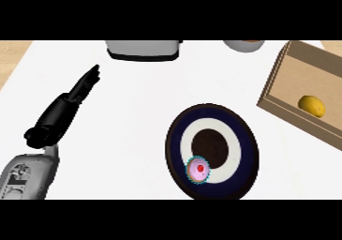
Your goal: Pick the lemon from the plate and place it in the cardboard box
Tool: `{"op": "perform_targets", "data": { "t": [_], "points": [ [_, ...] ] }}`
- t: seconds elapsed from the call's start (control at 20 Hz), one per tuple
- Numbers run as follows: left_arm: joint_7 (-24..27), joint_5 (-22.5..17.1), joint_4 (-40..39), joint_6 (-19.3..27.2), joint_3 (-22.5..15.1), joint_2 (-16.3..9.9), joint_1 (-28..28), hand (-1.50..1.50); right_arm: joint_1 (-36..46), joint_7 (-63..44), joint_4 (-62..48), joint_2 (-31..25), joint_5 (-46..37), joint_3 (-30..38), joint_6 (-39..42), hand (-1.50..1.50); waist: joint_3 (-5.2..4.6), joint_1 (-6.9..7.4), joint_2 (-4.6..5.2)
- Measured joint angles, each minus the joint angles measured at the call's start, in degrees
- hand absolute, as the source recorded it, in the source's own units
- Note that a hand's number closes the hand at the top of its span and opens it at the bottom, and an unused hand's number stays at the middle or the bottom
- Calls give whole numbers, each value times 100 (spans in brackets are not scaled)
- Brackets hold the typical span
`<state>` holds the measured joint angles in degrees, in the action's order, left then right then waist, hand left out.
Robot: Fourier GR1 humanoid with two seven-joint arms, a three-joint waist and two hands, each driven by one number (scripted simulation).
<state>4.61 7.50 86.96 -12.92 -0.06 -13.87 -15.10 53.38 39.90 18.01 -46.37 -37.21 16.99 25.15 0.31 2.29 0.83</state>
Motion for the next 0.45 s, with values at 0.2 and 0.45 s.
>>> {"op": "perform_targets", "data": {
  "t": [0.2, 0.45],
  "points": [
    [-21, 15, 31, 15, 0, 4, 12, 0, 214, -473, -618, -59, 938, 938, 372, -150, 2, -8, 11],
    [-12, -15, 58, -38, 9, -12, 15, 0, 239, -946, -1125, -393, 1658, 1692, 634, -150, 3, 38, 54]
  ]
}}
